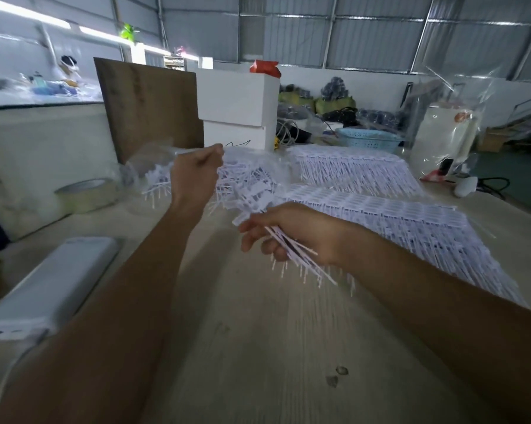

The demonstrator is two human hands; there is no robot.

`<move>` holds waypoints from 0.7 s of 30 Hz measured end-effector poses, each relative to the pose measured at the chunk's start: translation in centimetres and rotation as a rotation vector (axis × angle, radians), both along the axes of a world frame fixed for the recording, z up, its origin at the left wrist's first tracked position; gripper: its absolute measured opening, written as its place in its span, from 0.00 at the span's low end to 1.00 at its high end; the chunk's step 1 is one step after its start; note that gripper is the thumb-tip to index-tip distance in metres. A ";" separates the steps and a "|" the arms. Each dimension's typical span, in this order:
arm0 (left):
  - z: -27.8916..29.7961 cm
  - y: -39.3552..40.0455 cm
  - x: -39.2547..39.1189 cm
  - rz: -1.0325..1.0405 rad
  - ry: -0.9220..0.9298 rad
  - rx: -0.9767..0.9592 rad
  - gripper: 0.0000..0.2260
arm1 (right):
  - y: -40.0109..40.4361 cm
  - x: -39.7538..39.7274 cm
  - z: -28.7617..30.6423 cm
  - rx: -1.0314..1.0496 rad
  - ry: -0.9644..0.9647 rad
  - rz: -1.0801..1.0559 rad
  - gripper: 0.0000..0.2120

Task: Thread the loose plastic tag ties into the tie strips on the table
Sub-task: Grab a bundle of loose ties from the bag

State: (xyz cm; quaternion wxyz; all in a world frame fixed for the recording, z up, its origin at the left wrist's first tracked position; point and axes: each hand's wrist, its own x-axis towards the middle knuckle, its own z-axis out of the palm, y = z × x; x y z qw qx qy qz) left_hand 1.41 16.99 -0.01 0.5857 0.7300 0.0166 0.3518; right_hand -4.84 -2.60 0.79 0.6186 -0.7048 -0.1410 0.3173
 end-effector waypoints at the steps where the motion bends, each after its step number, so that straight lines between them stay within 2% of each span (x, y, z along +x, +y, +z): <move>1: 0.3 0.2 -0.1 -0.011 -0.001 -0.017 0.13 | 1.6 1.3 -0.3 -0.004 0.032 -0.020 0.11; 5: 0.9 -0.3 -0.8 -0.026 -0.044 0.022 0.14 | 6.8 8.3 0.5 -0.019 0.021 -0.206 0.08; 7: 1.0 -0.6 -1.1 -0.010 -0.079 0.088 0.14 | 7.5 11.7 2.2 0.116 -0.038 -0.390 0.05; 9: 0.8 -0.9 -1.3 -0.004 -0.103 0.116 0.13 | 7.3 14.3 3.0 0.183 -0.122 -0.537 0.08; 10: 0.7 -1.0 -1.4 -0.008 -0.100 0.117 0.14 | 7.3 15.2 2.7 0.125 -0.191 -0.565 0.08; 11: 0.7 -1.2 -1.3 -0.018 -0.090 0.112 0.14 | 7.4 15.6 2.1 -0.020 -0.293 -0.561 0.08; 13: 0.5 -1.4 -1.2 -0.041 -0.073 0.103 0.14 | 7.8 15.6 0.5 -0.465 -0.584 -0.492 0.09; 15: 0.6 -1.8 -1.3 -0.042 -0.064 0.113 0.15 | 8.1 15.2 -0.8 -0.741 -0.838 -0.461 0.10; 18: 0.7 -2.5 -1.7 -0.055 -0.075 0.086 0.15 | 8.9 15.1 -1.5 -0.725 -0.943 -0.559 0.10; 21: 0.4 -3.4 -1.7 -0.027 -0.081 0.024 0.16 | 9.8 15.6 -0.1 -0.666 -0.865 -0.630 0.12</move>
